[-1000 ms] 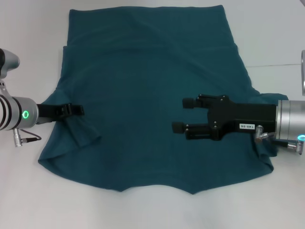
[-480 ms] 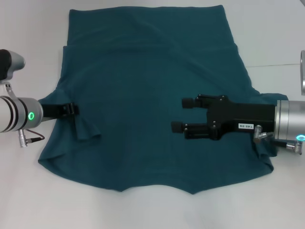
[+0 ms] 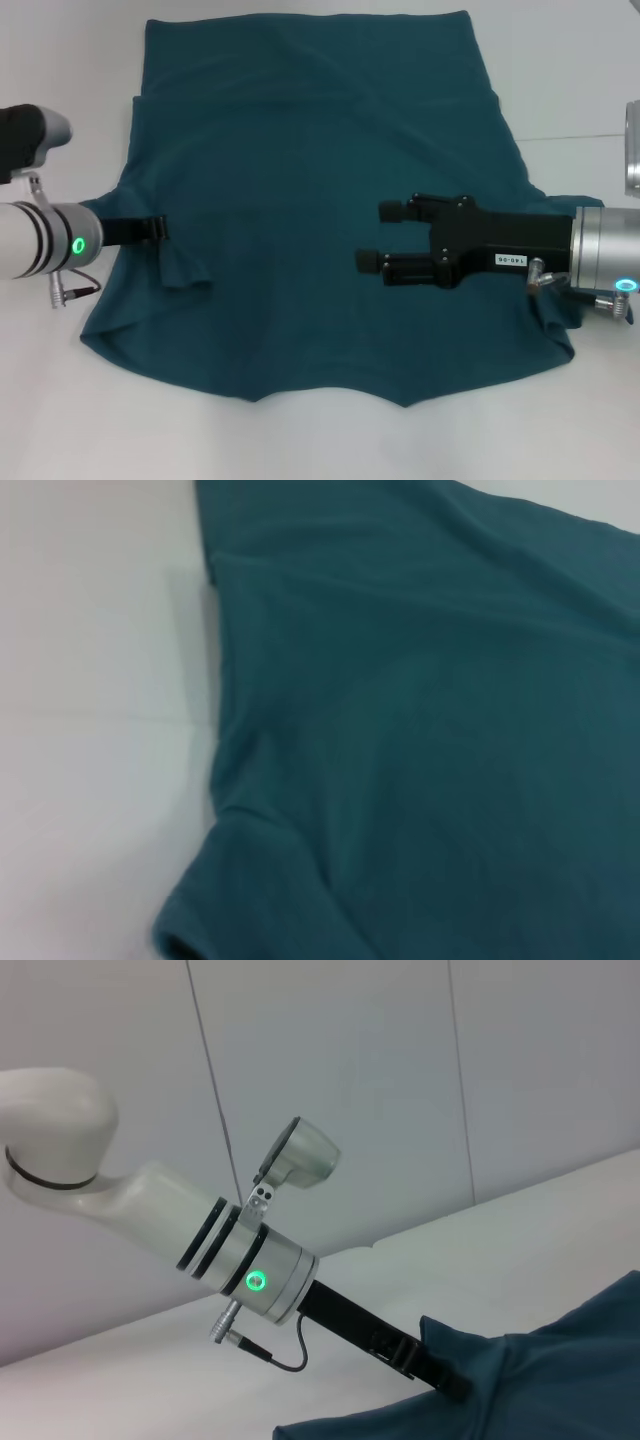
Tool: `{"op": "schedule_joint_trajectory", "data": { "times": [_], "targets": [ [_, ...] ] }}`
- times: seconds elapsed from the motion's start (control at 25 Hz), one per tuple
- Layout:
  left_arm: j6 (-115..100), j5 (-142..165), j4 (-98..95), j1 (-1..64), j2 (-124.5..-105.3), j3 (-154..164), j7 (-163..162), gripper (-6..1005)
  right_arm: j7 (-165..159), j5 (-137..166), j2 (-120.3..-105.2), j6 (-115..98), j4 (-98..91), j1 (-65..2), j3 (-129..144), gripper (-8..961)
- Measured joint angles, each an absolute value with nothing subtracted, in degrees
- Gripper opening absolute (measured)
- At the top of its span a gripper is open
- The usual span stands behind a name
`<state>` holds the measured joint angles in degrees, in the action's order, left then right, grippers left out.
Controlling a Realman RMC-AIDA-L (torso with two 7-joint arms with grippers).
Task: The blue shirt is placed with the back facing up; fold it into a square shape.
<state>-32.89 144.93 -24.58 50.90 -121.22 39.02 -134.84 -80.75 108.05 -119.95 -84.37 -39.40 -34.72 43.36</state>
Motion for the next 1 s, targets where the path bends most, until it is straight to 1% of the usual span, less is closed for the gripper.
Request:
{"op": "schedule_joint_trajectory", "data": {
  "times": [0.08,0.16,0.28,0.56,0.84,1.0],
  "targets": [
    [-33.0,144.9,-25.6,50.8,-122.02,39.0,-132.9,114,-80.7,108.0,-119.91,-84.4,-39.3,-34.7,43.2,882],
    [-33.5,144.9,-27.3,50.7,-123.25,39.1,-129.9,94,-80.6,107.9,-119.9,-84.4,-39.3,-34.7,43.1,882],
    [-34.1,144.9,-28.0,51.0,-123.98,39.9,-126.4,78,-80.6,107.6,-119.9,-84.4,-39.3,-34.7,43.1,882],
    [-34.3,143.7,-27.9,51.7,-124.06,46.0,-124.4,76,-80.5,107.2,-119.96,-84.4,-39.3,-34.6,43.4,882],
    [-34.3,141.3,-28.2,51.7,-124.17,51.9,-123.9,97,-80.4,107.2,-119.9,-84.4,-38.9,-34.7,43.5,882],
    [-36.9,139.8,-32.0,49.7,-123.78,51.3,-129.8,110,-80.4,107.2,-119.88,-84.4,-38.9,-34.7,43.2,882]
  ]
}}
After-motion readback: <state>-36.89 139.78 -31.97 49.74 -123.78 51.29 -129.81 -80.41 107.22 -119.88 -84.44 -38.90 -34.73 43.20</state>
